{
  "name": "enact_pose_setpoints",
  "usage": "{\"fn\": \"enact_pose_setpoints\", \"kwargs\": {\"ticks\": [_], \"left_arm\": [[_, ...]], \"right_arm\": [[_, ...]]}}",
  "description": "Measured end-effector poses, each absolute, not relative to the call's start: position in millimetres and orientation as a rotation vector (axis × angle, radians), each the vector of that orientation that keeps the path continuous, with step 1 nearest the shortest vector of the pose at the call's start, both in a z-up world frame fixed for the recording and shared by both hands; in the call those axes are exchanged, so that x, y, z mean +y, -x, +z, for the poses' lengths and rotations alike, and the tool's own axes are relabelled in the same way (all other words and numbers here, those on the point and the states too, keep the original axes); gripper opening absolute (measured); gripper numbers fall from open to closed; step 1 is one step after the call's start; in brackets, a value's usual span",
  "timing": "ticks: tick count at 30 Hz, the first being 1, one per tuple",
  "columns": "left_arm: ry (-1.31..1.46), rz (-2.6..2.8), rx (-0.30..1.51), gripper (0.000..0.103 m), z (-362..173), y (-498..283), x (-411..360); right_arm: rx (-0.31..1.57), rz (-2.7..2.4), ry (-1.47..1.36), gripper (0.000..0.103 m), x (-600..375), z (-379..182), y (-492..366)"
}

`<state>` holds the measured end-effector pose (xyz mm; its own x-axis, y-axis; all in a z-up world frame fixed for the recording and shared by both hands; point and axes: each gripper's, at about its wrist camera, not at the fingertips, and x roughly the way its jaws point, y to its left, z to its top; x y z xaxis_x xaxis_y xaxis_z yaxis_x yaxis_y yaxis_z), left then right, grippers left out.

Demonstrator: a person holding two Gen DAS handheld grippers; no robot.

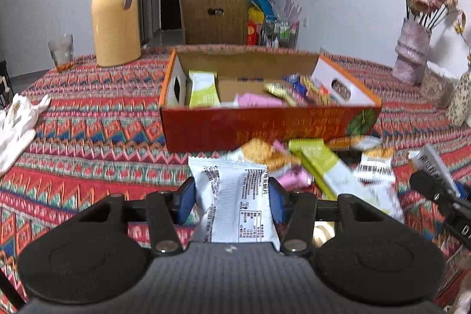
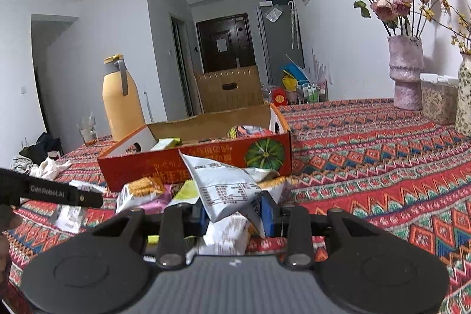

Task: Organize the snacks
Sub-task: 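Carry both white packets into the cardboard box and open both grippers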

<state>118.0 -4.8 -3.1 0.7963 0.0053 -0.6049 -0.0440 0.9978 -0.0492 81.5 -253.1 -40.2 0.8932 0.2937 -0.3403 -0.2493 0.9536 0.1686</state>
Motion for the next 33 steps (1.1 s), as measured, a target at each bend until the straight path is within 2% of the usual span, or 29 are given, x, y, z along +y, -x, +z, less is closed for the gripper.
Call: {"fn": "enact_pose_setpoints", "kwargs": {"ticks": [18,28,33], "left_arm": [[0.092,0.060,0.553,0.052,49.4,-192.8,1.1],[0.146,0.088,0.548,0.052,50.1,-239.0,7.9],[0.176,0.114,0.538,0.052,40.0,-258.7,11.3]], "right_arm": [[0.296,0.326,-0.074,0.033,-218.7,10.3,-161.2],[0.322,0.320,-0.055,0.033,-199.2,21.6,-233.4],[0.356,0.301,-0.060,0.033,-193.5,9.4,-262.4]]}}
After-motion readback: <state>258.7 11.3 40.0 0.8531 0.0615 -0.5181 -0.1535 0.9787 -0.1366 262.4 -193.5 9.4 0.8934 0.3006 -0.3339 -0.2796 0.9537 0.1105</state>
